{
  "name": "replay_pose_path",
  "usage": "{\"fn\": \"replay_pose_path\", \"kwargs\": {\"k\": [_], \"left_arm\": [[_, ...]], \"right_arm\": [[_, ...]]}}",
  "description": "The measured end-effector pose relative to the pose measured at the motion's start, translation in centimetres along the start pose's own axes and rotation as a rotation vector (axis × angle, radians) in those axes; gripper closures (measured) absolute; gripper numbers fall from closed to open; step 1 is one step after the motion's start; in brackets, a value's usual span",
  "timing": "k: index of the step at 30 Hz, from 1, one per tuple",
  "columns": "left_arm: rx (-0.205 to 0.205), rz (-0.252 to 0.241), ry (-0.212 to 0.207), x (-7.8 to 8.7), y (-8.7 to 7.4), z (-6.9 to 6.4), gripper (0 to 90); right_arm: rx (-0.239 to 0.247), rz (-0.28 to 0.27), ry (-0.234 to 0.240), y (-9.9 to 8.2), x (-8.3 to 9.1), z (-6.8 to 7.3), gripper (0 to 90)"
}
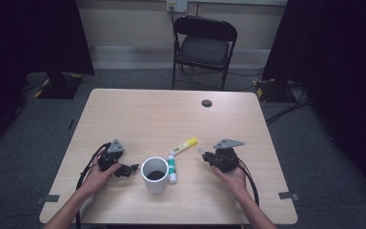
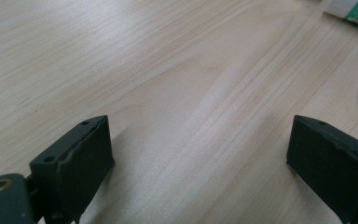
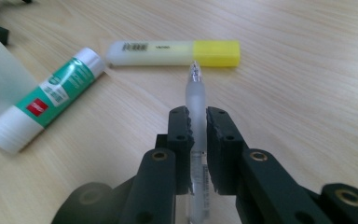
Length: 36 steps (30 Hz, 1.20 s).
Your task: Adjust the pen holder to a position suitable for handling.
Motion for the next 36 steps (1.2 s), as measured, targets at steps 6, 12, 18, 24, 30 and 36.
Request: {"fn": "replay_pose_path", "kwargs": {"k": [6,12,18,24,30,36], "left_arm": [[0.000,0.000,0.000,0.0,0.0,0.0,6.3],[0.000,0.000,0.000,0.0,0.0,0.0,6.3],[0.000,0.000,0.000,0.0,0.0,0.0,6.3],[0.000,0.000,0.000,0.0,0.0,0.0,6.3],[-0.001,0.000,0.000,0.0,0.0,0.0,6.3],[-0.001,0.000,0.001,0.0,0.0,0.0,6.3]], "right_arm": [[-0.020,-0.034,0.057,0.3,0.4,0.3,80.6],[-0.019,-0.090,0.145,0.8,1.1,1.1,80.6],[-0.004,-0.101,0.171,1.1,1.2,1.9,80.6],[-0.006,-0.124,0.201,1.5,1.6,2.5,80.6],[0.021,-0.155,0.237,2.2,2.3,3.7,80.5],[0.049,-0.178,0.267,3.0,3.1,5.2,80.6]]}}
Point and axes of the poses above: each handheld gripper's, and its own axes: x roughly backward along the jaws, y roughly out of its top, z roughly to its left, the point moved 2 cm from there along -x, roughly forward along the jaws, and after that the axes turned 13 degrees about -x, right-handed, at the moved point
